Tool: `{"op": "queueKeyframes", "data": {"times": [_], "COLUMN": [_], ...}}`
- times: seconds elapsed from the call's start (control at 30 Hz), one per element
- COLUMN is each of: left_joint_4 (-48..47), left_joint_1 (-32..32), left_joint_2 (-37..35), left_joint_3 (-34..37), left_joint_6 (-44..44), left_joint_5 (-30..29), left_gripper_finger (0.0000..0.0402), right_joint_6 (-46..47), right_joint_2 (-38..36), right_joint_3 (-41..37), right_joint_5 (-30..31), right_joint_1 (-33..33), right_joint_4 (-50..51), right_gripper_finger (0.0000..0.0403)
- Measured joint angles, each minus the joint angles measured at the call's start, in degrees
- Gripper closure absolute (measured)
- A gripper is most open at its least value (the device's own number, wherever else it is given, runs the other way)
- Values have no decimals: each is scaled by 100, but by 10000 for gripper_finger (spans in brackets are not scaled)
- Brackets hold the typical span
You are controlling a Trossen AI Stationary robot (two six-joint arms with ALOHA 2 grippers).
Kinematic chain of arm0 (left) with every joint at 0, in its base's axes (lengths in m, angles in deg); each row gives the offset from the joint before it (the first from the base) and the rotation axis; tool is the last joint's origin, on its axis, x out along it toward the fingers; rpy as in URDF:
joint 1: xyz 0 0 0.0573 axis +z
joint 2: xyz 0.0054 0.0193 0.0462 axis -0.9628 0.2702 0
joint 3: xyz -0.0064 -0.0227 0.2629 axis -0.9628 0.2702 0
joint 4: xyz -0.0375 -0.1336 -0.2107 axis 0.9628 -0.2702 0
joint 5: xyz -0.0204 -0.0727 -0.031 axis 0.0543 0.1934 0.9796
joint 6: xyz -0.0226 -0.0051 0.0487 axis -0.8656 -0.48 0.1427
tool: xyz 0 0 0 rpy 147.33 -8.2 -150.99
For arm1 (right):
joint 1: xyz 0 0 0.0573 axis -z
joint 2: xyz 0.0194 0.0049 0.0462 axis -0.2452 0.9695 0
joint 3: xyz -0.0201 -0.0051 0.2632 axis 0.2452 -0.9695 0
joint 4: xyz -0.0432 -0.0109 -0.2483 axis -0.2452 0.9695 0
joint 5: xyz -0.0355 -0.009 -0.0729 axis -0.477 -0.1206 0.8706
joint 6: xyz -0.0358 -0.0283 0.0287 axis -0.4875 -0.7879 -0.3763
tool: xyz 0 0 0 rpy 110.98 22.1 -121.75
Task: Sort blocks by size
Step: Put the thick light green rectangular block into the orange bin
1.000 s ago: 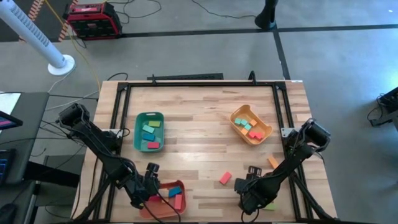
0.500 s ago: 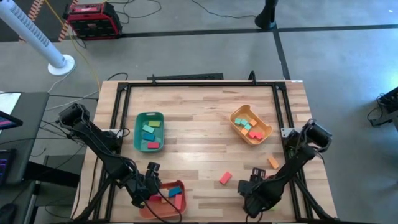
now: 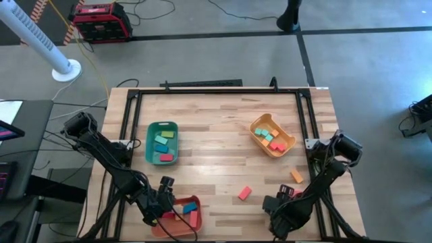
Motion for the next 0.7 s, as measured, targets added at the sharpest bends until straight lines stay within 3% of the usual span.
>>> {"op": "queueKeyframes", "data": {"times": [0.43,0.7], "left_joint_4": [7,3], "left_joint_1": [-31,-31], "left_joint_2": [2,2], "left_joint_3": [0,-7], "left_joint_6": [2,104], "left_joint_5": [0,2], "left_gripper_finger": [198,198], "right_joint_6": [-58,-306], "right_joint_2": [0,0], "right_joint_3": [-349,-358], "right_joint_5": [-7,37], "right_joint_1": [171,258], "right_joint_4": [-532,-1057], "right_gripper_finger": [139,224]}}
